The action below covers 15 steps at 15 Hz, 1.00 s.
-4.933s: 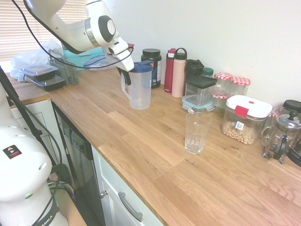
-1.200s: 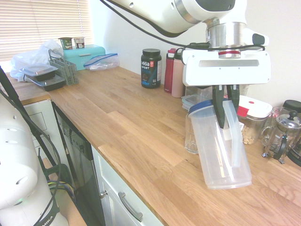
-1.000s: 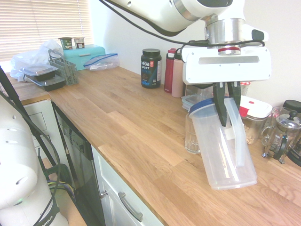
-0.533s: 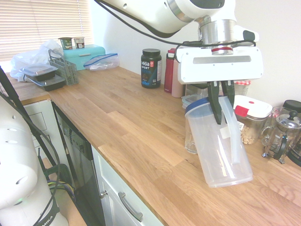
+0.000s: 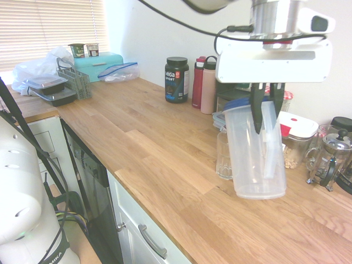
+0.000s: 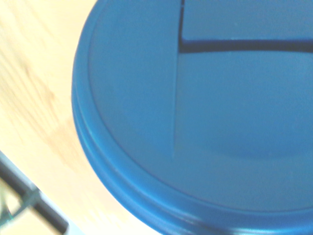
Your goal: Pour me some water
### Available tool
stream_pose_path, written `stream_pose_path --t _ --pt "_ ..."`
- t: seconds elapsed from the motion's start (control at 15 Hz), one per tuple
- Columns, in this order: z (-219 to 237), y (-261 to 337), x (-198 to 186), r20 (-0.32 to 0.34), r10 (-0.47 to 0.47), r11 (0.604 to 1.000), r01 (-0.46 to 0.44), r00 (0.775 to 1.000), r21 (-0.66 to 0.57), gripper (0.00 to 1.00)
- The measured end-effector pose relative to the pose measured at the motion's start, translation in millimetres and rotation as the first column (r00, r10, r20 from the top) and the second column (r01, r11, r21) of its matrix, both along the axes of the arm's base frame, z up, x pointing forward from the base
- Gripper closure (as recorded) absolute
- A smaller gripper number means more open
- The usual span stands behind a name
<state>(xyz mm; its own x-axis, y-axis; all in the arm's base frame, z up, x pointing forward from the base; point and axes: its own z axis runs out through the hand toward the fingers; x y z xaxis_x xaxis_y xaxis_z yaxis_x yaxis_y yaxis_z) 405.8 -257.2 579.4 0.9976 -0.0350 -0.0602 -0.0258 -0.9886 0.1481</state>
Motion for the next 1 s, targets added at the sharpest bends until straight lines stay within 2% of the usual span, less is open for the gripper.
stream_pose_path --t 0.2,0.47,0.67,0.8,1.0 --pt "19.1 -46.7 -33.5 0.106 -0.074 0.983 0.055 0.992 0.175 1.00" --pt "6.4 -85.7 -65.0 0.201 -0.185 0.917 0.096 0.962 0.388 1.00" --pt "-2.9 -95.3 -88.1 0.201 -0.190 0.910 0.096 0.961 0.404 1.00" --pt "-13.6 -81.8 -108.6 0.201 -0.170 0.920 0.082 0.965 0.383 1.00" --pt "-23.9 -46.7 -149.1 0.234 -0.162 0.917 0.058 0.959 0.394 1.00"
